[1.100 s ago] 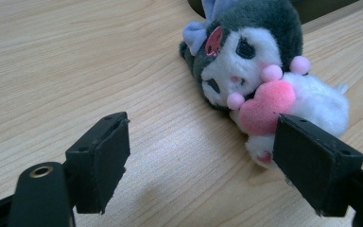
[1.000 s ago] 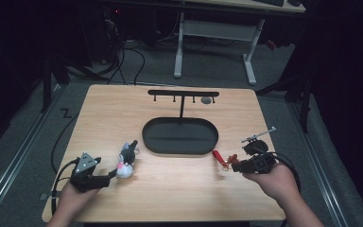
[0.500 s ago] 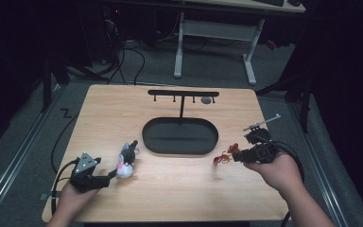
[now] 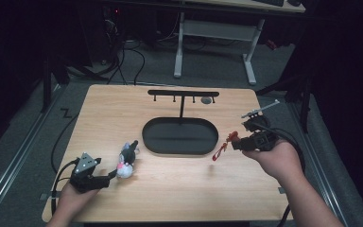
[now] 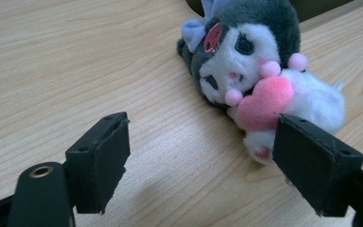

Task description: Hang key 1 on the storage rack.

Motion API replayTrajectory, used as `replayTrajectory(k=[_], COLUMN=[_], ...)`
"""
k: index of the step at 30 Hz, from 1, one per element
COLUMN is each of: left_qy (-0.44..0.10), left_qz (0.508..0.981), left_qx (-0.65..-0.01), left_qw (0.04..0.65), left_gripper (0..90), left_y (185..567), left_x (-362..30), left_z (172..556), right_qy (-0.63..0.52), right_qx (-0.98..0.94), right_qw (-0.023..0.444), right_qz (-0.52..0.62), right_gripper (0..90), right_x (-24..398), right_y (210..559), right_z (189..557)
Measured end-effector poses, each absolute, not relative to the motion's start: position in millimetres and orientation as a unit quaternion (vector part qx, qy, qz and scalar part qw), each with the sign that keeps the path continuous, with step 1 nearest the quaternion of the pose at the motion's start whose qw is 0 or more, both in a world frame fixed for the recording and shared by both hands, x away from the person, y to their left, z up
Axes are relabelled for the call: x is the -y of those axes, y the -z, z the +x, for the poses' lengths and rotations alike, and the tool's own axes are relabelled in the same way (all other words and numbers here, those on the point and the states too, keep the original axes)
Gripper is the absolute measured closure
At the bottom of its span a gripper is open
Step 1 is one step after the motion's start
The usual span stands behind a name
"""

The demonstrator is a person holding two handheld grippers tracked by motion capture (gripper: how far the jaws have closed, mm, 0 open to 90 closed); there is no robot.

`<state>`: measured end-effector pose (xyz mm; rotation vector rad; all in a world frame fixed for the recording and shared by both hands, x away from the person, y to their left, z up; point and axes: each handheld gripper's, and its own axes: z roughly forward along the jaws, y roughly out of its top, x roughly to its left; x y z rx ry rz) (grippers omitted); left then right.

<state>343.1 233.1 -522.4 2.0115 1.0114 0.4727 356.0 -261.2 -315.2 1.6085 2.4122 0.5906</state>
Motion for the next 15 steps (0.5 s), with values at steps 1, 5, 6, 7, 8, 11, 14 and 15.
replayTrajectory(k=[1, 5, 6, 7, 8, 11, 14, 15], left_qy=[-0.189, -0.188, -0.188, -0.188, -0.188, -0.188, -0.186, -0.186], left_qz=[0.798, 0.798, 0.798, 0.798, 0.798, 0.798, 0.798, 0.798], left_qx=[-0.401, -0.401, -0.401, -0.401, -0.401, -0.401, -0.401, -0.401], left_qw=[0.409, 0.408, 0.409, 0.409, 0.409, 0.409, 0.409, 0.409], left_gripper=[19.9, 19.9, 19.9, 19.9, 19.9, 19.9, 19.9, 19.9], left_y=[523, 522, 522, 522, 522, 522, 522, 522], left_x=[-233, -233, -233, -233, -233, -233, -233, -233], left_z=[343, 343, 343, 343, 343, 343, 343, 343], right_qy=[-0.2, -0.2, -0.201, -0.201, -0.2, -0.202, -0.205, -0.205], right_qx=[-0.812, -0.813, -0.813, -0.813, -0.812, -0.812, -0.811, -0.811], right_qw=[0.094, 0.097, 0.096, 0.097, 0.098, 0.1, 0.103, 0.103], right_qz=[0.539, 0.538, 0.539, 0.539, 0.539, 0.538, 0.539, 0.539], right_gripper=[67.4, 67.4, 67.5, 67.5, 67.5, 67.5, 67.5, 67.5], right_x=[259, 256, 254, 253, 252, 249, 246, 246], right_y=[313, 310, 309, 309, 308, 306, 305, 305], right_z=[358, 363, 365, 366, 367, 371, 376, 376])
